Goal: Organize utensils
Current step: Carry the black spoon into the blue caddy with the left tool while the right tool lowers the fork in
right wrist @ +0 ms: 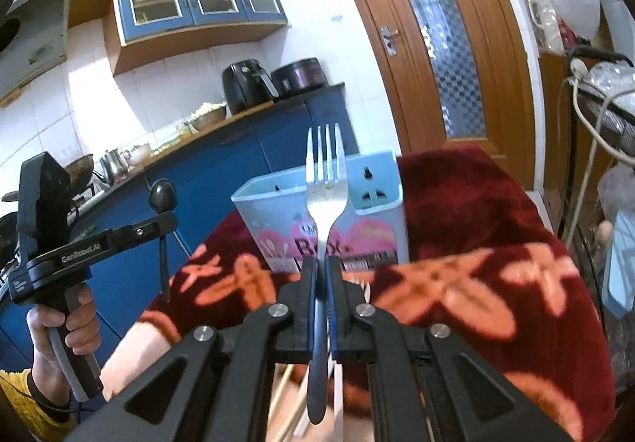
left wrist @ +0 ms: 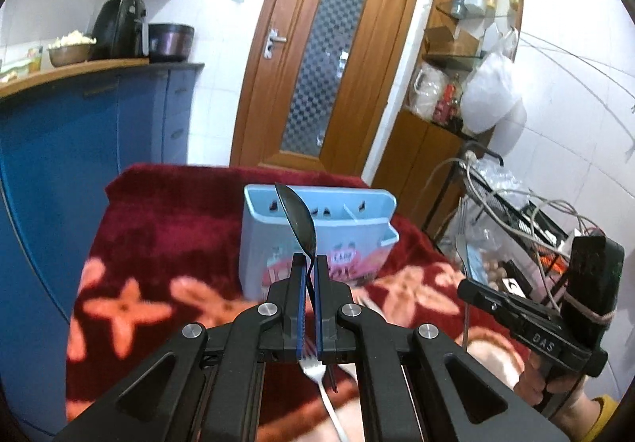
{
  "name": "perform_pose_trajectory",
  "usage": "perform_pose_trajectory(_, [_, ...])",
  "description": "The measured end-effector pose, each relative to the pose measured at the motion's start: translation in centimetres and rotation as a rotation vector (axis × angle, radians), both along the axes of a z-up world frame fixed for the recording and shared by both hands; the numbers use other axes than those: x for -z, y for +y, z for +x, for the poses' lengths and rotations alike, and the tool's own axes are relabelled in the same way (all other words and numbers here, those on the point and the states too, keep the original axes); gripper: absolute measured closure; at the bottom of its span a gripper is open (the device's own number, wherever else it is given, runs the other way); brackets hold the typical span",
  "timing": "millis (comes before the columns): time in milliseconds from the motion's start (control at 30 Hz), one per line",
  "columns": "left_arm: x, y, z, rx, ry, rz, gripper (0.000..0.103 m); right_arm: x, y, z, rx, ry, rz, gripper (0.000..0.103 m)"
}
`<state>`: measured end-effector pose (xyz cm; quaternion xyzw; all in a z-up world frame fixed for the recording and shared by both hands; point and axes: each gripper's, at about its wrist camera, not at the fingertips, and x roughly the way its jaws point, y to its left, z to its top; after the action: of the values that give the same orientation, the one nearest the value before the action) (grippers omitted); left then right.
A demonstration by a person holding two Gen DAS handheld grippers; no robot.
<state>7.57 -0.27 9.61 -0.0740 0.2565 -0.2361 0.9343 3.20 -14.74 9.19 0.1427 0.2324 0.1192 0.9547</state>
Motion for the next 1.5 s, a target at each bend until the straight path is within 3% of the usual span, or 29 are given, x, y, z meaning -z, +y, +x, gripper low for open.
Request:
perform_pose_trajectory(400, [-3.3,-0.6,3.9,-0.087,-0.073,-0.018,0.100,-0.8,-1.0,1.7,-0.009,-0.069,0.063,0.097])
perform_pose_trajectory(600, [-3.9,-1.1,5.9,-0.112,-0.101,0.010,0.100,-1.0,-1.3,2.4,-0.006,-0.078,0.065,0.097])
perform_pose_trajectory(933, [-4.0,-1.7,8.4,-0.150,-0.178,-0.030,0.100,-1.7,-1.6,4.8,-0.011,-0.102,0.077,0.097])
perform_pose_trajectory(1233, [-1.4,-4.7,9.8,-0.175,-0.252,0.115,0.100,-3.7,-1.4,8.5,0.026,-0.209,0.011,0.097])
perform_pose_trajectory(1500, [0.9,-5.6,10.5,-0.185,-0.277,0.172,0.100,-2.4,-1.5,13.2,0.078,-0.267,-0.059,0.097])
